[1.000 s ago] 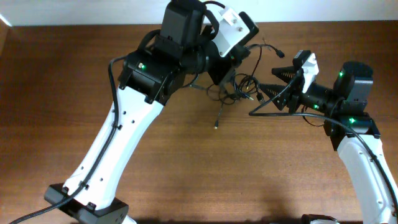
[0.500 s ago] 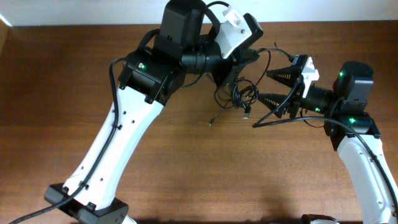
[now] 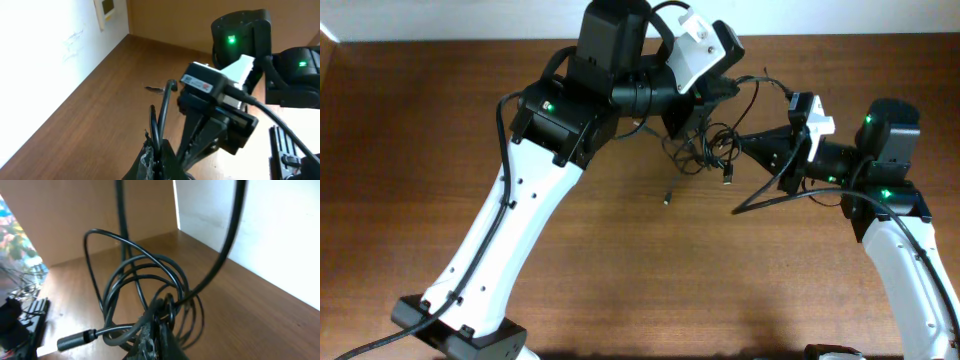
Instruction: Untangle cables
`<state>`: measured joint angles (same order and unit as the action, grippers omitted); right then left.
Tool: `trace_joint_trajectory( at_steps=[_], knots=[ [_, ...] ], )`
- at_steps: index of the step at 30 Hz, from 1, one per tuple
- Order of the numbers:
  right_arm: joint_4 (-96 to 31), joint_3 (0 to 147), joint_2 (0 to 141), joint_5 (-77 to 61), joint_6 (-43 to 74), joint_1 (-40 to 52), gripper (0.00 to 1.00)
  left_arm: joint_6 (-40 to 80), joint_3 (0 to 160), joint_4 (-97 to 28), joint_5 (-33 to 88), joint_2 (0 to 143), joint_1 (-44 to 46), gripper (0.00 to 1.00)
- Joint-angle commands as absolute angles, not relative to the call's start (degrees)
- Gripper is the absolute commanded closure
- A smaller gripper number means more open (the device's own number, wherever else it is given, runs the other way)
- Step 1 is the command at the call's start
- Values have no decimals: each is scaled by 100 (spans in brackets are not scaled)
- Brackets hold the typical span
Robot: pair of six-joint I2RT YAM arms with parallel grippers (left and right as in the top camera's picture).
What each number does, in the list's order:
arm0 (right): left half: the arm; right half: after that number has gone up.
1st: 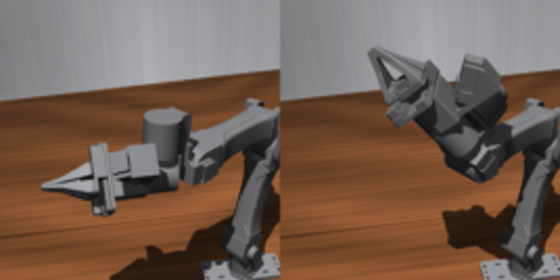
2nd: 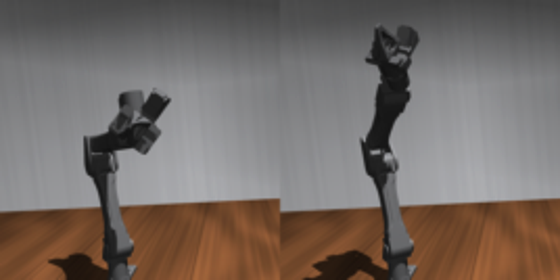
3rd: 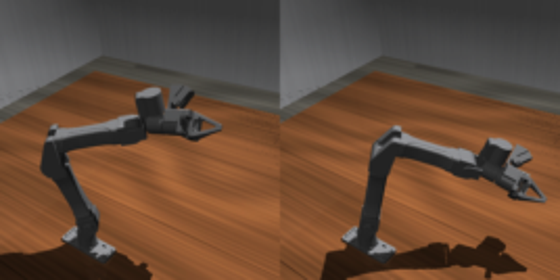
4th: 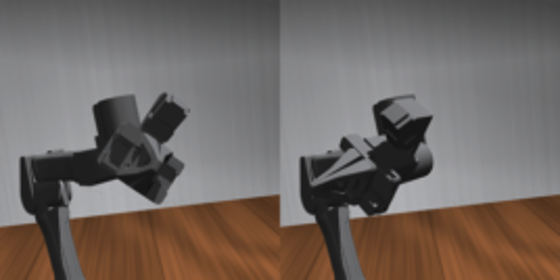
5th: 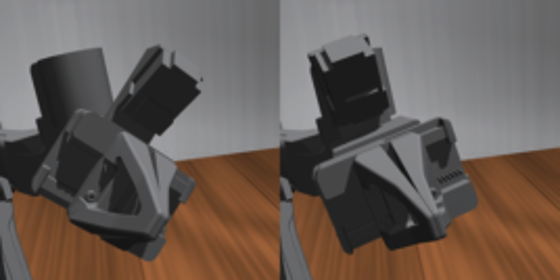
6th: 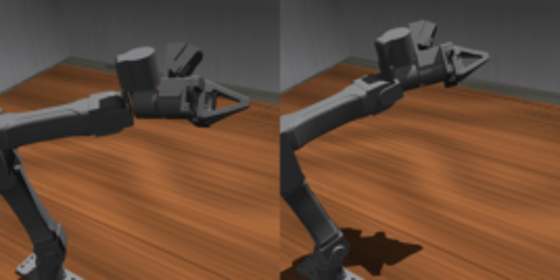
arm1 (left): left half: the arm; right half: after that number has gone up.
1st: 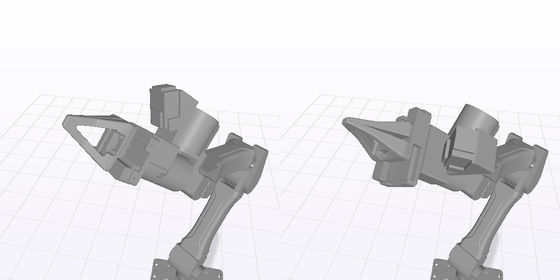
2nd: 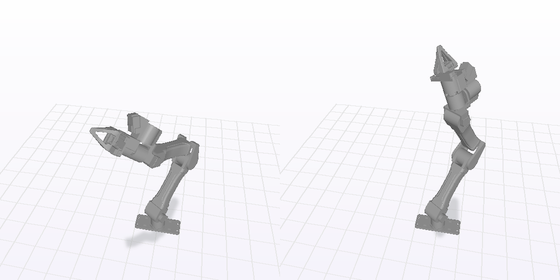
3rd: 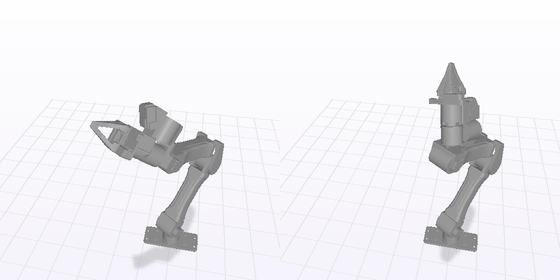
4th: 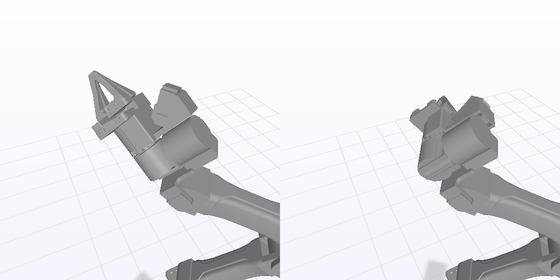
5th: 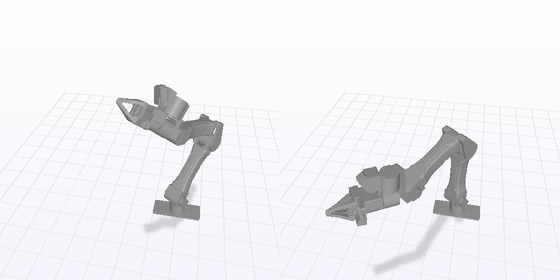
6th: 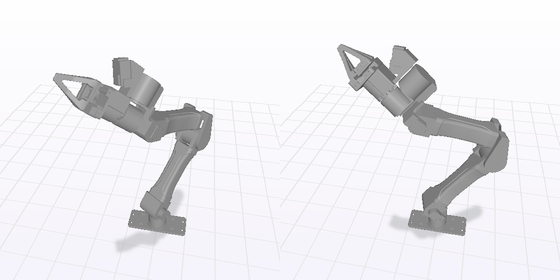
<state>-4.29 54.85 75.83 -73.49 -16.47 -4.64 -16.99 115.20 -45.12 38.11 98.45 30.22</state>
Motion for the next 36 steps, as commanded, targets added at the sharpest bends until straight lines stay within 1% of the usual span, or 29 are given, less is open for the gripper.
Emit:
trace_joint_trajectory(
  at_steps=[1,4,6,8,10,14,16,17,18,19,20,21,23,25,26,28,30,35,36],
  knots=[
    [-419,5465,7570,-7787,-1629,-489,96,-1763,11629,-4462,3151,9664,3022,100],
    [-434,5465,7570,-7909,-1629,-489,96,-1431,11629,-4416,2438,9664,3022,100],
    [-436,5465,7570,-7959,-1629,-489,96,-843,11629,-4351,1590,9662,3022,100],
    [-436,5465,7570,-7959,-1629,-489,96,-611,11629,-4285,1310,9664,3022,100],
    [-432,5465,7570,-8051,-1629,-489,96,-294,11629,-4222,742,9664,3022,100],
    [-434,5465,7570,-8060,-1632,-489,96,-207,11629,-4222,318,9664,3024,100],
    [-434,5465,7570,-7970,-1632,-491,94,-215,11629,-4246,530,9664,3024,100],
    [-434,5465,7570,-7841,-1629,-491,76,-217,11629,-4254,716,9662,3024,100],
    [-434,5465,7570,-7627,-1629,-491,63,-242,11629,-4270,991,9662,3022,100],
    [-432,5465,7572,-7446,-1629,-491,39,-414,11629,-4296,1240,9662,3022,100],
    [-412,5465,7570,-7325,-1629,-491,32,-517,11629,-4338,1431,9662,3024,100],
    [-403,5465,7570,-7181,-1632,-491,27,-685,11629,-4405,1662,9662,3022,100],
    [-287,5465,7570,-6810,-1632,-491,26,-1356,11629,-4724,2287,9662,3024,100],
    [-62,5465,7570,-6805,-1629,-491,26,-1940,11629,-5072,2471,9662,3024,100],
    [5,5465,7570,-6807,-1629,-491,26,-2014,11629,-5124,2486,9662,3024,100],
    [25,5465,7572,-6805,-1629,-491,26,-2311,11629,-5212,2989,9662,3022,100],
    [-34,5465,7572,-6807,-1629,-491,26,-2375,11629,-5105,3450,9662,3024,100],
    [-285,5465,7590,-6805,-1632,-491,26,-2370,11631,-4893,4047,9662,3022,100],
    [-281,5465,7623,-6805,-1632,-491,33,-2370,11631,-4849,4250,9662,3022,100]
  ],
)
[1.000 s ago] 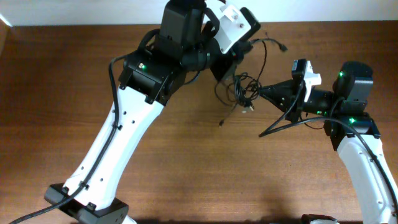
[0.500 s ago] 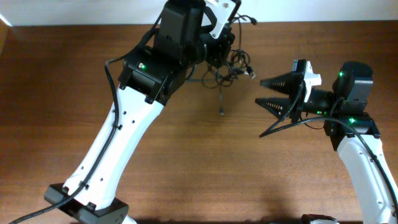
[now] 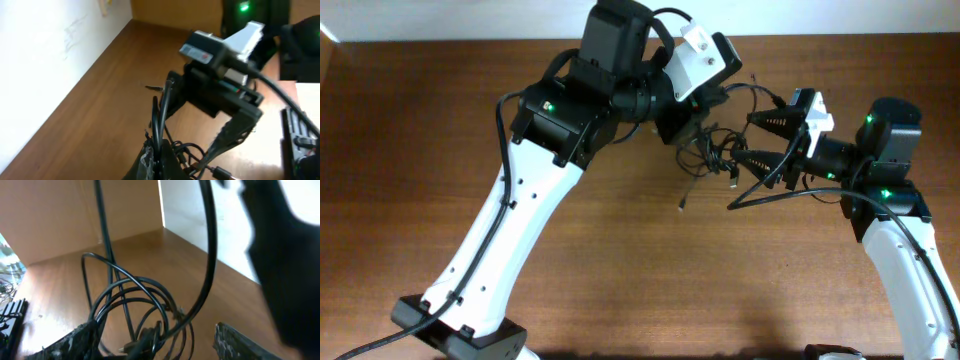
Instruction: Untangle cables
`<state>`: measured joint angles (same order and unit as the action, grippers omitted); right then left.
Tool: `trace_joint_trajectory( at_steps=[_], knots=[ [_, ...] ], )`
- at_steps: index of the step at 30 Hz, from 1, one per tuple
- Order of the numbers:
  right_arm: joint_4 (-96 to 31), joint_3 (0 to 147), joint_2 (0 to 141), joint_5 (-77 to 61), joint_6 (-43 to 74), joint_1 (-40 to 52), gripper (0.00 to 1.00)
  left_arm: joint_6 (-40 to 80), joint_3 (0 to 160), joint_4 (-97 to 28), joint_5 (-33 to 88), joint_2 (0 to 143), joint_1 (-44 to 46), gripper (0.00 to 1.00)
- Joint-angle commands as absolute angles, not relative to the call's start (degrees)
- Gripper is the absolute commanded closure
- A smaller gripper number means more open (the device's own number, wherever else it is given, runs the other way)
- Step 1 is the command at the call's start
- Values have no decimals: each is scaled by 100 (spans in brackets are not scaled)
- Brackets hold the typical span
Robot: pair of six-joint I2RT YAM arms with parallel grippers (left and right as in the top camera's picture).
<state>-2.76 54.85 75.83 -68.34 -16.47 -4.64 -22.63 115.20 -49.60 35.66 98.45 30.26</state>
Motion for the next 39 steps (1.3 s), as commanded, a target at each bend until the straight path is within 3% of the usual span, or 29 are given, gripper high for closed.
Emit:
trace_joint_trajectory(
  at_steps=[1,5,8,11,16,22,30,31,32,34,39],
  knots=[
    [-283,5465,7651,-6805,-1632,-491,46,-2370,11631,-4836,4265,9662,3022,100],
    [-292,5465,7728,-6807,-1629,-491,85,-2366,11631,-4757,4268,9662,2995,100],
    [-329,5465,7728,-6853,-1629,-491,96,-2366,11631,-4644,4209,9662,2985,100],
    [-329,5465,7728,-7109,-1629,-489,96,-2333,11631,-4556,4025,9662,2985,100],
    [-327,5465,7725,-7824,-1629,-489,96,-980,11631,-4362,1890,9662,2985,100],
    [-325,5465,7725,-8062,-1629,-489,96,89,11631,-4355,336,9662,2985,100],
    [-320,5465,7725,-7887,-1629,-491,96,676,11631,-4438,-67,9662,2985,100],
    [-307,5465,7725,-7889,-1629,-491,96,674,11631,-4512,-108,9662,2985,92],
    [-294,5465,7725,-7889,-1629,-491,96,666,11629,-4602,-158,9662,2985,78],
    [-228,5465,7725,-7889,-1629,-491,96,593,11629,-4834,-156,9662,2985,1],
    [-148,5465,7725,-7889,-1627,-491,96,447,11629,-5087,-150,9662,2985,1]
  ],
)
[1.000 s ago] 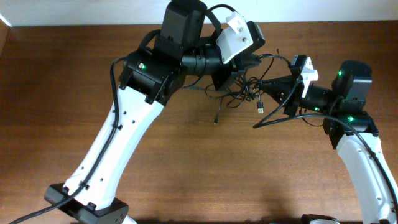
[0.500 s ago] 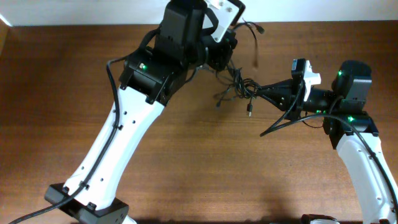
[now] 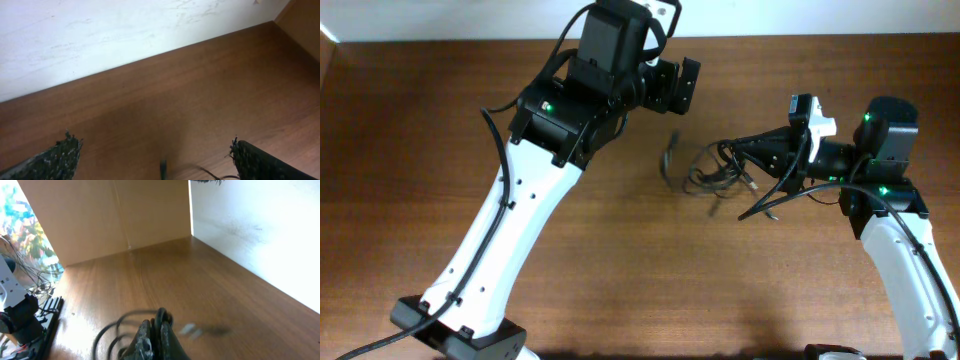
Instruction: Untangle cables
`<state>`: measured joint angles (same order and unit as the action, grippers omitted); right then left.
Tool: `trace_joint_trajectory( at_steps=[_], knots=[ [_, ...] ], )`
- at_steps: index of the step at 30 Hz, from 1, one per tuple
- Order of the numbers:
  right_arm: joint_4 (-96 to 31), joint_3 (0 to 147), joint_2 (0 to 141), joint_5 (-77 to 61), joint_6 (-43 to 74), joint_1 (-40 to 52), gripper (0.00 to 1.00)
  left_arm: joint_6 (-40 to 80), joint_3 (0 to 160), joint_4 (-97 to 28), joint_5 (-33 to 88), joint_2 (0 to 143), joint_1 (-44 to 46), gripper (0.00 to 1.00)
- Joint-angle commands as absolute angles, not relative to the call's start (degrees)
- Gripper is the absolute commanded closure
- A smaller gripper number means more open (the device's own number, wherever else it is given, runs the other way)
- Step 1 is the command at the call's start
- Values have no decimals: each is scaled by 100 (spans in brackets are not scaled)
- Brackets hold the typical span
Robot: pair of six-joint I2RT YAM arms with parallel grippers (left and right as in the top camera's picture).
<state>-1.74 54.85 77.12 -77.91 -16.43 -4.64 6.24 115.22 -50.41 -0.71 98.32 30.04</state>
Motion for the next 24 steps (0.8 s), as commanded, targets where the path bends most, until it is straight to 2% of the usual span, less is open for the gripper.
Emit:
trace_joint_trajectory(
  at_steps=[1,4,7,13,17,20,24],
  knots=[
    [-148,5465,7725,-7889,-1627,-491,96,421,11629,-5118,-152,9662,2985,1],
    [-126,5465,7725,-7889,-1627,-491,96,346,11629,-5485,110,9662,2985,1],
    [71,5465,7725,-7891,-1605,-491,96,-303,11629,-6178,884,9662,2985,1],
    [670,5465,7725,-7889,-1297,-491,96,-552,11629,-6648,1708,9662,3000,1],
    [823,5465,7725,-7887,-1260,-491,96,-1688,11629,-7161,2622,9662,3000,1],
    [849,5465,7725,-7915,-1223,-491,96,-2615,11629,-7561,2749,9662,3000,1],
    [1168,5465,7725,-8265,-1000,-491,96,-3011,11625,-7511,2856,9773,3000,0]
  ],
)
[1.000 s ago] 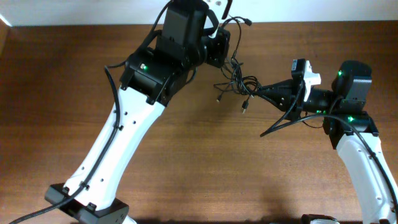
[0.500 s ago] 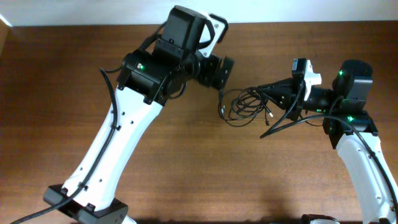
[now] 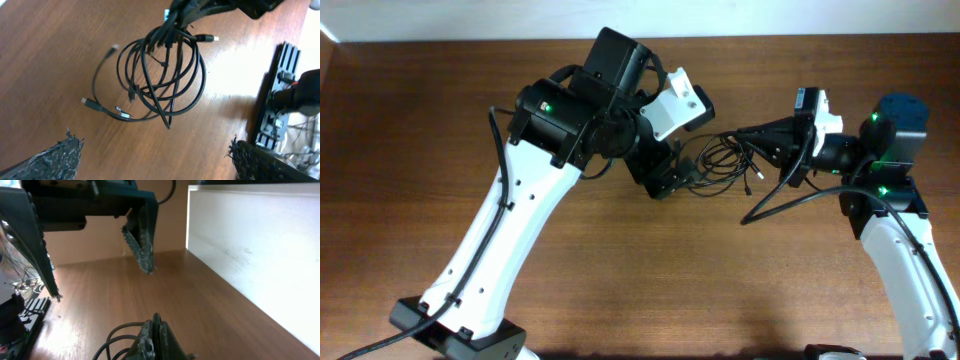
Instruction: Untangle cables
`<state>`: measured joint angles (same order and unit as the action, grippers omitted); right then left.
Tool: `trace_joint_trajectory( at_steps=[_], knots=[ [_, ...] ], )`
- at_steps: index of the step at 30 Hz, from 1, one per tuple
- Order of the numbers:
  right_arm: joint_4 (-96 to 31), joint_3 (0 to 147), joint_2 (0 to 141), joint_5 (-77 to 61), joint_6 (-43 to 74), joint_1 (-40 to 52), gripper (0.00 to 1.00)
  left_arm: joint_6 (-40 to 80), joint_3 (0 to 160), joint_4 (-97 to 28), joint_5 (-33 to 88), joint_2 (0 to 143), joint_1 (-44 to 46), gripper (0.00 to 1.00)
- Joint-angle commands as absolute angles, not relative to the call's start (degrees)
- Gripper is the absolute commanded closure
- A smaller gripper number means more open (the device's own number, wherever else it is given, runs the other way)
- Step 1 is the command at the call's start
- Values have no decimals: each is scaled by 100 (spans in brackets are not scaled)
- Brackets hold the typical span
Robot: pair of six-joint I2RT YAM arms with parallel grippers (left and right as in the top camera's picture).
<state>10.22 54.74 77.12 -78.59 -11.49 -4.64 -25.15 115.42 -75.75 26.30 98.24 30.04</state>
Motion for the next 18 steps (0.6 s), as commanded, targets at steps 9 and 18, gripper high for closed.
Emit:
trace_joint_trajectory(
  at_steps=[9,18],
  knots=[
    [1264,5465,7723,-8449,-1000,-491,96,-3013,11625,-7345,3459,10394,3000,0],
    [1269,5465,7723,-8517,-998,-491,96,-3011,11625,-7249,3500,10495,3201,26]
  ],
)
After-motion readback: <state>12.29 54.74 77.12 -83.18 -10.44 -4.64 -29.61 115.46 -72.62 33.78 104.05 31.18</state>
